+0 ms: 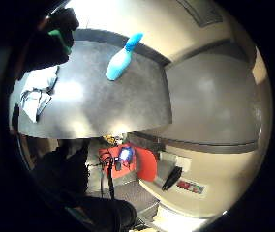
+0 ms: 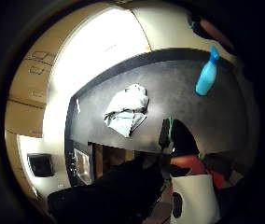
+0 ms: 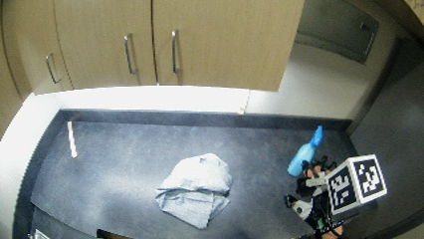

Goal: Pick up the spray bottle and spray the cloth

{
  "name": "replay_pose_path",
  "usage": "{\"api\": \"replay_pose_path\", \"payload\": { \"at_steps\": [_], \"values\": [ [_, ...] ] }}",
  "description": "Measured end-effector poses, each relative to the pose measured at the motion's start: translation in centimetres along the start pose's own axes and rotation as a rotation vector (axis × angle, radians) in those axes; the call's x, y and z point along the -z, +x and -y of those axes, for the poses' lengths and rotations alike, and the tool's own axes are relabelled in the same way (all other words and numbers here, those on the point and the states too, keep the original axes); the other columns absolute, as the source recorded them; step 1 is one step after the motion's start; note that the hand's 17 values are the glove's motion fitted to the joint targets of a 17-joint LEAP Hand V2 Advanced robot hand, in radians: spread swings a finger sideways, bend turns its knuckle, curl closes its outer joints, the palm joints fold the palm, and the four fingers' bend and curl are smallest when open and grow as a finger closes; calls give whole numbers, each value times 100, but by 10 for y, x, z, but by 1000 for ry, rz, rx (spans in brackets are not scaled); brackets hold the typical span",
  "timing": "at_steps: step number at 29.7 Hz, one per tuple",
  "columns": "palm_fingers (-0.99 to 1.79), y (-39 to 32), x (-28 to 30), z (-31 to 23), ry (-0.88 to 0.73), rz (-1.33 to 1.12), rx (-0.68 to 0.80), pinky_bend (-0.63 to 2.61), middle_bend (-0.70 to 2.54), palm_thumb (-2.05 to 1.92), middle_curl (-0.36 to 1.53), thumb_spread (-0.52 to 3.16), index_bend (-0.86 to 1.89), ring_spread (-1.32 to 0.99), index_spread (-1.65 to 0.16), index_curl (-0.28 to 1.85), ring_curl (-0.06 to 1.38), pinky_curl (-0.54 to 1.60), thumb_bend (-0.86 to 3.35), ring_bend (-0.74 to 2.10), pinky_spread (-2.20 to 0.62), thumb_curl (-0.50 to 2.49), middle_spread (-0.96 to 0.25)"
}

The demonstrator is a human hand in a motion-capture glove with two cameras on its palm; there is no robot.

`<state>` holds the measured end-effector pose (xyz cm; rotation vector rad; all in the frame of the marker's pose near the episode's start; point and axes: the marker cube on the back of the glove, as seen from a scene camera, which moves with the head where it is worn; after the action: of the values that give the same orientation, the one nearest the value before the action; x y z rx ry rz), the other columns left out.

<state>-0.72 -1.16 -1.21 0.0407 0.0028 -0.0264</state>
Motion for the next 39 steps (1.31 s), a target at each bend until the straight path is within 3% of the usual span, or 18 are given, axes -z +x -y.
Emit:
{"api": "replay_pose_path", "payload": {
  "at_steps": [9, 22, 29, 36, 39],
  "values": [
    [62, -23, 19, 25, 41, -20, 89, 69, 18, 61, 13, 72, 12, 3, -28, 14, 24, 26, 32, 51, 5, 23, 4],
    [58, -39, 8, 33, 31, 52, 113, 73, 18, 66, 21, 94, 12, 4, -33, 18, 30, 32, 22, 53, 6, 33, 4],
    [56, -36, -23, 23, 102, 446, -45, 76, 18, 69, 24, 98, 11, 4, -33, 19, 32, 35, 18, 54, 5, 37, 5],
    [49, -38, -64, 16, 290, 1131, -314, 80, 18, 75, 27, 100, 10, 6, -31, 19, 33, 37, 16, 52, 6, 41, 8],
    [44, -39, -82, 9, 323, 1305, -436, 81, 18, 77, 27, 101, 11, 7, -31, 19, 34, 38, 14, 52, 6, 42, 9]
  ]
}}
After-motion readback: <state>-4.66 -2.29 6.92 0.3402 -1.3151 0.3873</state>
